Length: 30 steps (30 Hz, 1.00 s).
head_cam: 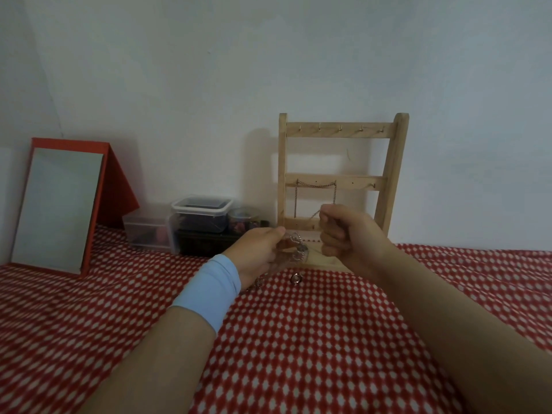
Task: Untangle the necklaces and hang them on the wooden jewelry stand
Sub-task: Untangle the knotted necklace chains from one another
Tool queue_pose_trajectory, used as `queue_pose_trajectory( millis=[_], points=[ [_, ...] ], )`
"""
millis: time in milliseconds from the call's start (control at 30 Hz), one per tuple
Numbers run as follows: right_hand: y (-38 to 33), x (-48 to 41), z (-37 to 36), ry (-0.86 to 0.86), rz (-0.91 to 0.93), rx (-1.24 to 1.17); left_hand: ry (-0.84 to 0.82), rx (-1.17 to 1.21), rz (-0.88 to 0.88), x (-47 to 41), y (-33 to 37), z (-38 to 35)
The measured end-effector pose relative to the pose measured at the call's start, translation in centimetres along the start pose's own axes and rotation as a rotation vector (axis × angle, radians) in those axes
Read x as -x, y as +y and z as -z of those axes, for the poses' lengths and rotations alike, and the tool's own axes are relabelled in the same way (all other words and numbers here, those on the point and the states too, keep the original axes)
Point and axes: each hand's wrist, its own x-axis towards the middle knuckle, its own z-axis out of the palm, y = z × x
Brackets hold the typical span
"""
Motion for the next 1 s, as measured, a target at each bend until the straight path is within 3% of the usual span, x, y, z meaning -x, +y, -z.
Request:
queue_pose_trajectory(
  millis=[100, 200, 333, 500, 567, 667, 767, 1000],
  points=[
    [-0.5, 0.1, 0.0, 0.051, 0.081, 0.359, -0.024, 0.004, 0.017, 0.2, -0.1, -0.4],
    [-1.0, 0.3, -0.6, 0.096, 0.189, 0.558, -0.04, 0.079, 0.023, 0.1, -0.1, -0.5],
    [-0.9, 0.3, -0.9, -0.009, 0.176, 0.451, -0.149, 0.19, -0.003, 0.2, -0.1, -0.6],
    [-1.5, 0.3, -0.8, -0.043, 0.157, 0.372, -0.243, 0.121, -0.024, 0.3, -0.3, -0.4],
    [-1.8, 0.2, -0.6, -0.027, 0.179, 0.404, -0.226, -0.021, -0.036, 0.3, -0.3, 0.1],
    [-1.8, 0.2, -1.0, 0.016, 0.205, 0.522, -0.229, -0.463, -0.095, 0.6, 0.5, 0.5],
    [-1.4, -0.1, -1.6, 0.07, 0.212, 0.501, -0.245, -0.743, -0.106, 0.9, 1.2, 0.3],
    [-0.9, -0.4, -0.7, 0.273, 0.164, 0.377, -0.208, -0.894, -0.133, 1.3, 1.8, 0.7]
  ],
)
